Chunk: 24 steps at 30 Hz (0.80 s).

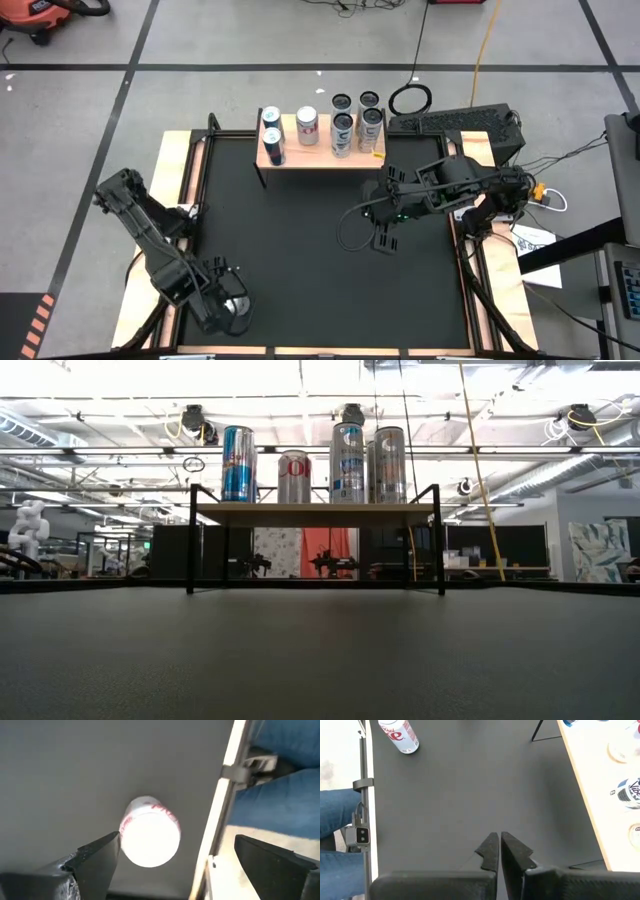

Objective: Place canned beverage on shelf
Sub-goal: Put the red silver soda can on the shelf aligned with the other red silver soda can

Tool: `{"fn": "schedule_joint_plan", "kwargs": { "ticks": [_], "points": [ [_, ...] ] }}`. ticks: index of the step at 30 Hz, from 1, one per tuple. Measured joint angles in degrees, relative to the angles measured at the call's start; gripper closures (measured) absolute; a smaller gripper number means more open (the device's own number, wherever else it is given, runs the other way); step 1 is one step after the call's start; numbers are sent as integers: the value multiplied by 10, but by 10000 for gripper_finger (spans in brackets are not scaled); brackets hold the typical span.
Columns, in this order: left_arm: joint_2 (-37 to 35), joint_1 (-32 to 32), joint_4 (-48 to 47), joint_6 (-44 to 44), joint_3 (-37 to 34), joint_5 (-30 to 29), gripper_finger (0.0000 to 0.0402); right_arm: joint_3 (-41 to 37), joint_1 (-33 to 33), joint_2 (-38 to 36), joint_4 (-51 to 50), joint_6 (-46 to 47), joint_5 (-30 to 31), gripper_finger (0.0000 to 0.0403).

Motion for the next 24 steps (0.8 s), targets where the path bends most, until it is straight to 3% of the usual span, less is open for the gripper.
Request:
{"fn": "schedule_joint_plan", "kwargs": {
  "ticks": [9,24],
  "points": [
    [47,-16,-5,0,0,4,8,0,0,0,0,-11,2,403],
    [54,-17,-61,-19,0,5,8,0,3,0,0,-13,3,403]
  ]
}}
